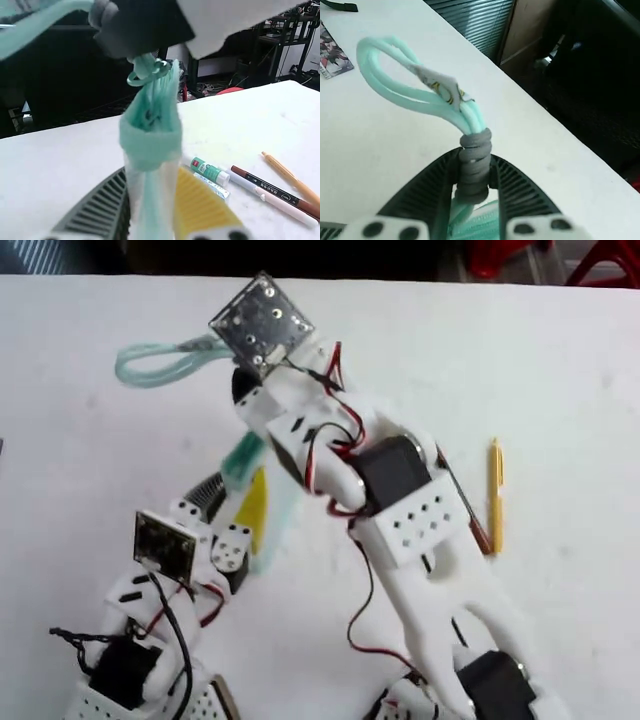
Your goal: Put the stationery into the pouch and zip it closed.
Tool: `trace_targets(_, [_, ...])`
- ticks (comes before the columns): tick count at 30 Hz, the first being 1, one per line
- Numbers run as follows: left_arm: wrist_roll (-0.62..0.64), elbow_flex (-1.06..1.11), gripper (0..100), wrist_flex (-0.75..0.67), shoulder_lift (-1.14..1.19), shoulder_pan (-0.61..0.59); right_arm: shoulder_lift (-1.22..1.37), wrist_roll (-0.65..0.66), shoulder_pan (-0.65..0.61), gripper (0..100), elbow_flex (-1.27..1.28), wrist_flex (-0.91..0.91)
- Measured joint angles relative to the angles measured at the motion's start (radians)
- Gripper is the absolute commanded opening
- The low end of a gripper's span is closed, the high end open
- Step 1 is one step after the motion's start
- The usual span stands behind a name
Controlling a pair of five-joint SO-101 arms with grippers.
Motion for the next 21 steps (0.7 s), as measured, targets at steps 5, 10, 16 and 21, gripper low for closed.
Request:
trace_targets(5, [0.000,0.000,3,-0.002,0.002,0.000,0.063,0.000,0.046,1.8,0.000,-0.049])
trace_targets(10, [-0.026,0.000,3,-0.003,0.003,0.000,0.075,0.000,0.086,1.8,0.000,-0.094])
trace_targets(16, [-0.035,0.000,3,-0.006,0.006,0.000,0.081,0.000,0.130,1.8,0.002,-0.149])
trace_targets(21, [-0.038,0.000,3,-0.005,0.005,0.005,0.083,0.000,0.169,1.8,0.002,-0.183])
